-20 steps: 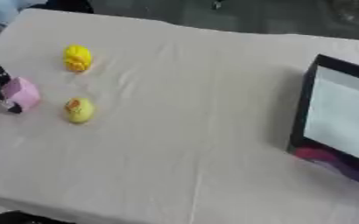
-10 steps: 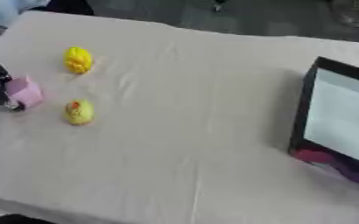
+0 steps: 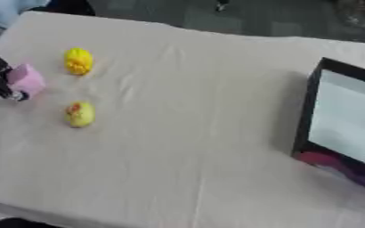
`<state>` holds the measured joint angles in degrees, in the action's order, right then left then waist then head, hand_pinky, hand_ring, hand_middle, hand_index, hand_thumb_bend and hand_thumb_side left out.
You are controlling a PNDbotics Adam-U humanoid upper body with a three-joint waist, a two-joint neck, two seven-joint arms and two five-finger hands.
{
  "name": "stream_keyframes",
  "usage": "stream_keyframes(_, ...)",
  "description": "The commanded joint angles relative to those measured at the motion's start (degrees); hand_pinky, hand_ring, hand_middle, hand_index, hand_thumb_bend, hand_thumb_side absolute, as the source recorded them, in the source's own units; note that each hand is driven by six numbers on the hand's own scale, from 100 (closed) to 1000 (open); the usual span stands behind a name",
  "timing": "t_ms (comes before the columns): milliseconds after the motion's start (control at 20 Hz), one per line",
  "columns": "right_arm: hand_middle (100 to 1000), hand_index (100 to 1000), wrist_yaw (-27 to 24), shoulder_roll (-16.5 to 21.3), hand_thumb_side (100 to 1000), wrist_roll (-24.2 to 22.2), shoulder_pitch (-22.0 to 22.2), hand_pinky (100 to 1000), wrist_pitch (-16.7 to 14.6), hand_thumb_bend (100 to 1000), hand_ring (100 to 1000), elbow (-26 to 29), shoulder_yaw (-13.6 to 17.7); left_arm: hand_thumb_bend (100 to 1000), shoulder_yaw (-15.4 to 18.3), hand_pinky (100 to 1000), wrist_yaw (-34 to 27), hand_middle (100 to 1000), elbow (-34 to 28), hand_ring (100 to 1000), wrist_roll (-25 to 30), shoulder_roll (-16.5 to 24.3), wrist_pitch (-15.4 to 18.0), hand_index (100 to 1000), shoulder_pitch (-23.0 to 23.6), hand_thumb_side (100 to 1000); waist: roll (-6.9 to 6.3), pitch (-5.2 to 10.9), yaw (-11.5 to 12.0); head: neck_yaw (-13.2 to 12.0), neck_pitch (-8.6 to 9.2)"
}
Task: Pick up the objects with one hand, pass them to the other hand, and then place them into the box on the other side of the table.
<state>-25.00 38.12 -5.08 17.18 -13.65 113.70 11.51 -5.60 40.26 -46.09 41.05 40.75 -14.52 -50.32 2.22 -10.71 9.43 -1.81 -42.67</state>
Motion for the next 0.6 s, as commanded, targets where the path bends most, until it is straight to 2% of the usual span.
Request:
stream_keyframes(50, 1000, 1000, -0.2, 1.6, 831, 0.0, 0.0, 1000, -0.7, 100, 1000, 0.9, 0.7, 175, 1.0, 802, -1.8, 525, -4.0, 699, -0.8, 2.9, -0.5, 562, -0.5, 106, -0.57, 1.25, 0.0, 0.3, 0.68)
stream_keyframes(400, 1000, 1000, -2.4, 3.7, 805, -0.7, -0.9, 1000, -2.6, 100, 1000, 0.9, 0.8, 116, -0.4, 775, -7.8, 509, -15.8, 652, -2.7, 3.3, -0.5, 546, 1.3, 100, -0.41, 1.27, 0.0, 0.7, 0.59)
stream_keyframes(450, 1000, 1000, -2.8, 4.1, 841, -1.0, -1.2, 1000, -2.9, 100, 1000, 0.9, 0.8, 116, -0.7, 770, -8.4, 507, -17.2, 651, -3.0, 3.2, -0.6, 545, 1.6, 100, -0.39, 1.28, 0.0, 0.7, 0.6)
stream_keyframes(500, 1000, 1000, -3.1, 4.6, 799, -1.2, -1.4, 1000, -3.3, 100, 1000, 0.9, 0.8, 108, -1.0, 770, -9.1, 506, -18.6, 651, -3.4, 3.0, -0.6, 544, 2.0, 100, -0.36, 1.28, 0.0, 0.7, 0.63)
stream_keyframes(600, 1000, 1000, -3.8, 5.9, 788, -1.9, -2.1, 1000, -4.3, 100, 1000, 0.9, 0.7, 100, -1.3, 772, -10.5, 500, -21.3, 648, -4.4, 2.3, -0.7, 540, 2.8, 100, -0.28, 1.29, 0.0, 0.9, 0.71)
